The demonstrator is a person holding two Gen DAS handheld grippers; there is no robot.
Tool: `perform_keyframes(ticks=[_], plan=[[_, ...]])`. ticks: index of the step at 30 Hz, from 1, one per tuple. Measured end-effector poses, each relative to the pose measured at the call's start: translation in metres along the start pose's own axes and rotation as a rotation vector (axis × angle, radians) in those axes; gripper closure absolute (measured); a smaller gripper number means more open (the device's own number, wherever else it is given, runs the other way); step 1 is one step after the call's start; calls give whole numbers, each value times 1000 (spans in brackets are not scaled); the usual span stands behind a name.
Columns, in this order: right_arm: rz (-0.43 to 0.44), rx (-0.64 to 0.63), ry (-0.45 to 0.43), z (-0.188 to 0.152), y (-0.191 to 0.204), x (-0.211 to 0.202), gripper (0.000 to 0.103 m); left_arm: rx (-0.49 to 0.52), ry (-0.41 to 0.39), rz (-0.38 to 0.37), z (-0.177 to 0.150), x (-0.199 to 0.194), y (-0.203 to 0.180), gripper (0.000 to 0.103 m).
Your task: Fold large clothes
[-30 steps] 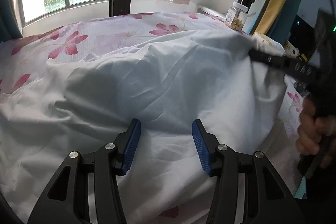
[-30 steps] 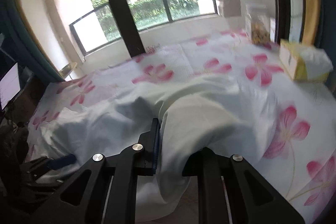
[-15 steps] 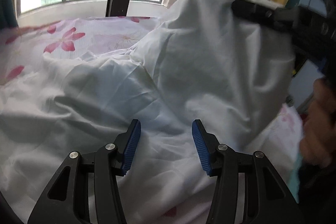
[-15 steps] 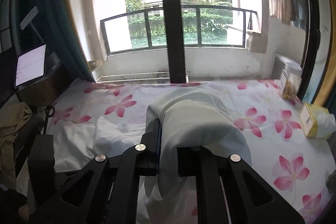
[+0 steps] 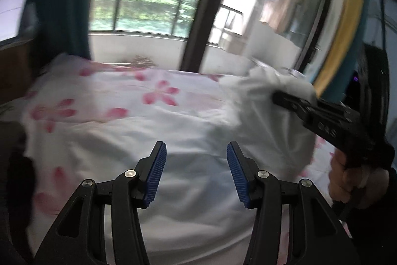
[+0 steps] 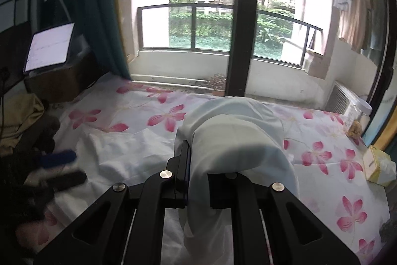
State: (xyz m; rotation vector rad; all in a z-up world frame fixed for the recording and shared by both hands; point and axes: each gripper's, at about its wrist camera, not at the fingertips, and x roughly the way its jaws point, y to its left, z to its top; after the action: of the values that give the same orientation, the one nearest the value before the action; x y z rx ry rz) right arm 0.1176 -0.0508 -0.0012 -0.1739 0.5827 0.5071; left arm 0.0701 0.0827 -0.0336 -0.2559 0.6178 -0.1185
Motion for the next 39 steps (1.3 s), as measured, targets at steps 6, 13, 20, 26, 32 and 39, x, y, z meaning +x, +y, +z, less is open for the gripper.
perform_keyframes(ticks=[6,13,20,26,32,39], plan=[[40,-54,40,-5,35,14,92,-61,-17,67,-4,-8,37,49],[94,-122,121,-17,74,34,91,-103,-33,98,-14,-25,58,49],[218,-213,216,-30,105,41,74,-121,-41,129,-19,-37,70,49],[414,-283,318,-55,131,44,39,-126,-46,146,-18,-44,74,49],[493,-364,336,-73,149,31,25,-131,-45,166,-16,-49,77,46],[538,-383,231,-67,135,-13,22,-154,-55,159,-9,-51,71,37]])
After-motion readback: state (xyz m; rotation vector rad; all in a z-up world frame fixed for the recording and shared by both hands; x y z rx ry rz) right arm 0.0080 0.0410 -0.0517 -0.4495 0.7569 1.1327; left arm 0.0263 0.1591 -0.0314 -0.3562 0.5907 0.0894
